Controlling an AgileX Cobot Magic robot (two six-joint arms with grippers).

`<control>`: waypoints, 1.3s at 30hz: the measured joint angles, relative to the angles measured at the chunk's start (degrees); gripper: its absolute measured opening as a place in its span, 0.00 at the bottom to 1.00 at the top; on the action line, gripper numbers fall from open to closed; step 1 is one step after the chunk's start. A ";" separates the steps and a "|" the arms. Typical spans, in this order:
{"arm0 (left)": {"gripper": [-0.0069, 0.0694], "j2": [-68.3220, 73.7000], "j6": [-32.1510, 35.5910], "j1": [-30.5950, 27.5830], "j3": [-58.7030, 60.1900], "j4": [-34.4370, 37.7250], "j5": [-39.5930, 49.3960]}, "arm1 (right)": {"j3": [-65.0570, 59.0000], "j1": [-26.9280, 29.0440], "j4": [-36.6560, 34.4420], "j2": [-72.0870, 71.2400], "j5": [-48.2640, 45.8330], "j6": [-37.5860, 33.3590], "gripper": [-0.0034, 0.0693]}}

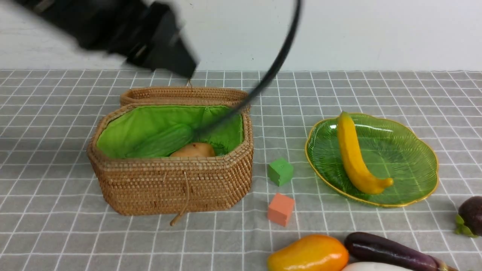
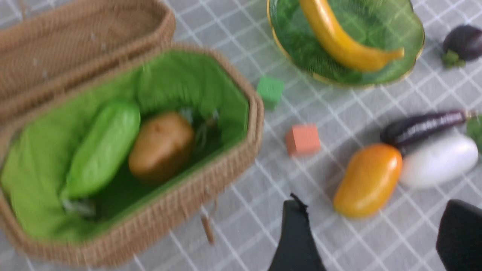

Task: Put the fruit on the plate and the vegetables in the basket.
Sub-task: Take a daikon with your right arm and place it on the basket on the left.

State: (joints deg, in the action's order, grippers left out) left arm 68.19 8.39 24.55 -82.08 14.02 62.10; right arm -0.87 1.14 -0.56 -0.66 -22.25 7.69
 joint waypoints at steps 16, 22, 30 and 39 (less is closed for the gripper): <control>0.07 -33.87 -8.39 0.00 43.34 -3.08 -12.12 | 0.00 0.00 0.00 0.00 0.00 0.00 0.38; 0.07 -34.20 -9.94 0.00 43.34 -3.09 -10.29 | 0.00 0.00 0.00 0.00 0.00 0.00 0.38; 0.07 -34.20 -10.10 0.00 43.34 -3.27 -10.05 | 0.00 0.00 0.00 0.00 0.00 0.00 0.38; 0.07 -34.20 -10.10 0.00 43.34 -4.26 -10.90 | 0.00 0.00 0.00 0.00 0.00 0.00 0.38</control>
State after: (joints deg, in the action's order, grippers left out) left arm 33.99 -1.71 24.55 -38.75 9.76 51.20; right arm -0.87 1.14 -0.56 -0.66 -22.25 7.69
